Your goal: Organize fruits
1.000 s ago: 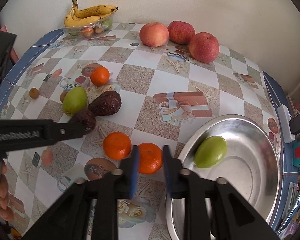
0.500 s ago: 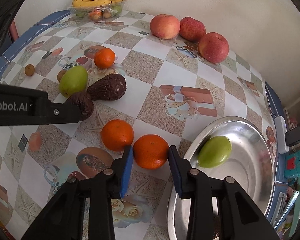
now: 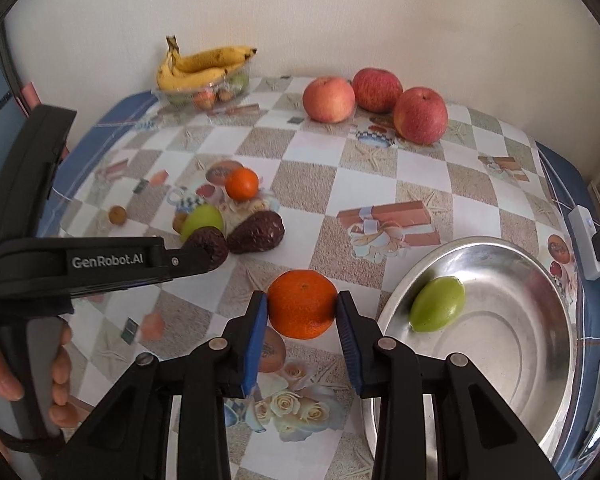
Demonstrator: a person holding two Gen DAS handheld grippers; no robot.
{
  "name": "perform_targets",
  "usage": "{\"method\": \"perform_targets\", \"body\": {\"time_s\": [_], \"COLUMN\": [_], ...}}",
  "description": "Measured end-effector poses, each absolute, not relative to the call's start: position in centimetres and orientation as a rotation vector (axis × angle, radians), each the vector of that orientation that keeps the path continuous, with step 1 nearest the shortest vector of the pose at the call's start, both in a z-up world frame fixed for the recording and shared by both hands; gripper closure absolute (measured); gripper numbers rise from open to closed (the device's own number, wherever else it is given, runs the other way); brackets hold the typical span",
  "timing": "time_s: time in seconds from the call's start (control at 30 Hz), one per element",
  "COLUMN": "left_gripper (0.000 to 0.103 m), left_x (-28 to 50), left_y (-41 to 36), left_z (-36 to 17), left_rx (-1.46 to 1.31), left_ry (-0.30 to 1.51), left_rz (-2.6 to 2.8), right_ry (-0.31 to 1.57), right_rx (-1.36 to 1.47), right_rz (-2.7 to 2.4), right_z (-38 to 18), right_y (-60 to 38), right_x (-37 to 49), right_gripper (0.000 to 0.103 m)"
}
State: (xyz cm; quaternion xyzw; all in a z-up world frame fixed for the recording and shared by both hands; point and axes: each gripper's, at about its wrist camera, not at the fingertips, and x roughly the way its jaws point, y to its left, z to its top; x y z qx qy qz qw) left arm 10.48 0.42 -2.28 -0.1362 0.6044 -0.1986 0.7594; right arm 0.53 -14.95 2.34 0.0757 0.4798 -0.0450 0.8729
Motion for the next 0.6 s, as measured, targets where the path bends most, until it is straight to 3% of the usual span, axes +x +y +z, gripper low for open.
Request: {"method": "perform_targets", "body": {"time_s": [0.6], "left_gripper": [0.059], "left_x": [8.9], "left_y": [-1.7], "left_z": [-0.9], "left_rx": [-0.241], "left_ry": [1.283], "left_rz": [-0.479], "right_ry": [0.979], "right_rx": [0.216], "right_rz": [-0.247], "right_z": [3.0], "right_y": [-19.9], "right_x": [-1.6], "right_gripper": [0.067]}}
